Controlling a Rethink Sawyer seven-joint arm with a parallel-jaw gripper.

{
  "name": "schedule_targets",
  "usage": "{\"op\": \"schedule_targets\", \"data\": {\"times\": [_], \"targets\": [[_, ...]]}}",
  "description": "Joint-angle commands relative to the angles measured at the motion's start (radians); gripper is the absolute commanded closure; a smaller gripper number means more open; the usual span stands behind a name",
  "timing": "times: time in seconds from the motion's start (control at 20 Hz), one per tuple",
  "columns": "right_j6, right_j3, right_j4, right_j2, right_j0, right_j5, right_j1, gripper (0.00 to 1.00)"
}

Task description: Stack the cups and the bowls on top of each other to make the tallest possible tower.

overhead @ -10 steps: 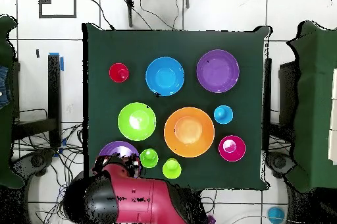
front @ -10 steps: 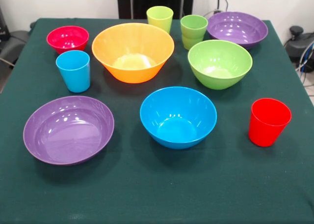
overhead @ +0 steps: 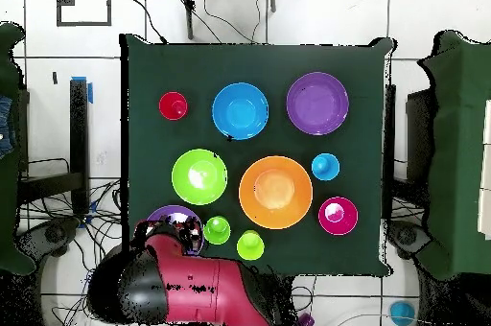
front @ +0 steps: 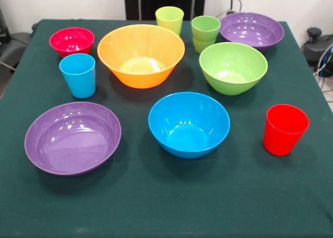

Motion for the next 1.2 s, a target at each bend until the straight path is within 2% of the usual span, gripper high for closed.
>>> {"op": "schedule_targets", "data": {"times": [0.05, 0.35, 0.65, 0.85, 1.2], "targets": [[0.171, -0.044, -0.067, -0.007, 0.046, 0.053, 0.098, 0.00], [0.215, -0.096, -0.089, -0.060, 0.104, 0.030, 0.193, 0.00], [0.181, -0.055, -0.081, -0.026, 0.061, -0.124, 0.301, 0.00], [0.175, -0.059, -0.095, -0.021, 0.056, -0.211, 0.382, 0.00], [0.156, -0.057, -0.086, -0.009, 0.041, -0.292, 0.447, 0.00]]}}
